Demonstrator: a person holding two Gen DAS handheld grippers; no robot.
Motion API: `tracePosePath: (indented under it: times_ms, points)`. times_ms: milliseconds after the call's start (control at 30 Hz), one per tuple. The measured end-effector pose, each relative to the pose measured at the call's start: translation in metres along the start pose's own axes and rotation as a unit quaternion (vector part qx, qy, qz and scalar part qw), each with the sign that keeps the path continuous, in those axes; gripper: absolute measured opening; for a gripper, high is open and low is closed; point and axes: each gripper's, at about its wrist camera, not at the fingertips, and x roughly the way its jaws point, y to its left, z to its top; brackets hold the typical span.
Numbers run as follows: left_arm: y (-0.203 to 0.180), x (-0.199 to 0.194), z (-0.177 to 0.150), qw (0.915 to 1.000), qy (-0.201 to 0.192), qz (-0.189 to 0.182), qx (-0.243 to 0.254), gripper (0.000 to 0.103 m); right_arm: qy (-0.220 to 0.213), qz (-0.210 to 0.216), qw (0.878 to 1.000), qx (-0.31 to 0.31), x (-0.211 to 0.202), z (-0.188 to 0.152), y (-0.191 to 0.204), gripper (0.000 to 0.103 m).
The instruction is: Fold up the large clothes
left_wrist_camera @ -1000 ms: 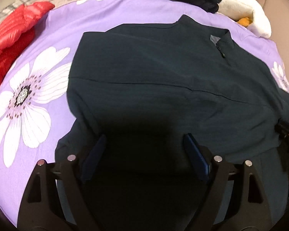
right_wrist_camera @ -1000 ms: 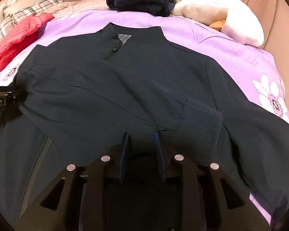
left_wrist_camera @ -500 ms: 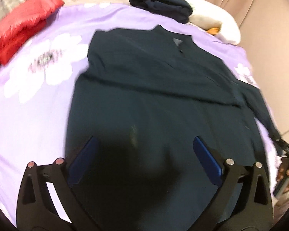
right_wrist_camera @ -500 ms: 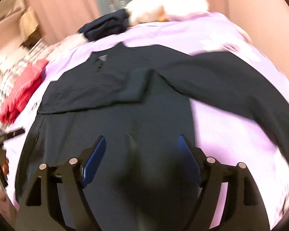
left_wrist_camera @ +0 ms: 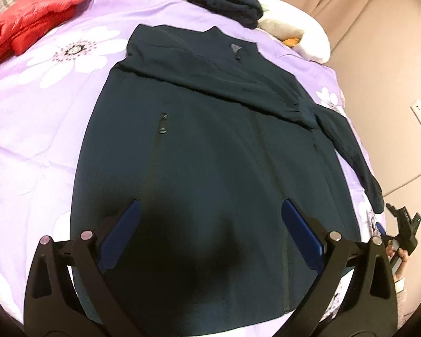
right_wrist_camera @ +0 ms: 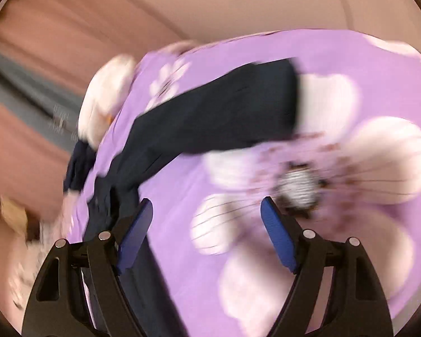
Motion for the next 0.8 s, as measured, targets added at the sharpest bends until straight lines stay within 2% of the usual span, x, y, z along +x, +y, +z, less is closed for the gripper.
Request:
tracePosePath:
  times_ms: [133, 333, 433, 500, 533, 667, 767, 800]
  points:
    - [-0.011, 0.0, 0.005, 0.9999, 0.002, -0.014, -0.004, 0.101, -0.02, 0.016, 0.998, 0.061, 0.006, 0.009, -0.024, 0.08]
    - [-0.027, -0.004, 0.011, 1.0, -0.002, 0.001, 0.001, 0.101, -0.048, 0.037, 0.992, 0.112, 0.031, 0.037, -0.03, 0.079]
    - [-0.03, -0.006, 0.012, 0.9999, -0.004, 0.01, -0.004, 0.101, -0.068, 0.033, 0.983, 0.167, 0.039, 0.052, -0.04, 0.079]
    - [-0.029, -0.008, 0.011, 0.9999, -0.007, 0.014, -0.008, 0.101, -0.082, 0.03, 0.979, 0.182, 0.042, 0.057, -0.039, 0.077]
    - [-0.029, -0.009, 0.009, 0.9998, -0.008, 0.014, -0.009, 0.101, -0.088, 0.023, 0.978, 0.186, 0.045, 0.06, -0.039, 0.071]
    - [-0.021, -0.011, 0.002, 0.9997, -0.005, 0.016, -0.017, 0.101, -0.087, 0.008, 0.975, 0.204, 0.053, 0.062, -0.043, 0.034]
    - [-0.013, -0.012, 0.0, 0.9995, -0.004, 0.014, -0.027, 0.101, -0.09, 0.001, 0.979, 0.182, 0.048, 0.063, -0.04, 0.016]
    - [-0.01, -0.013, 0.0, 0.9994, -0.006, 0.014, -0.031, 0.101, -0.092, 0.0, 0.981, 0.171, 0.045, 0.064, -0.037, 0.015]
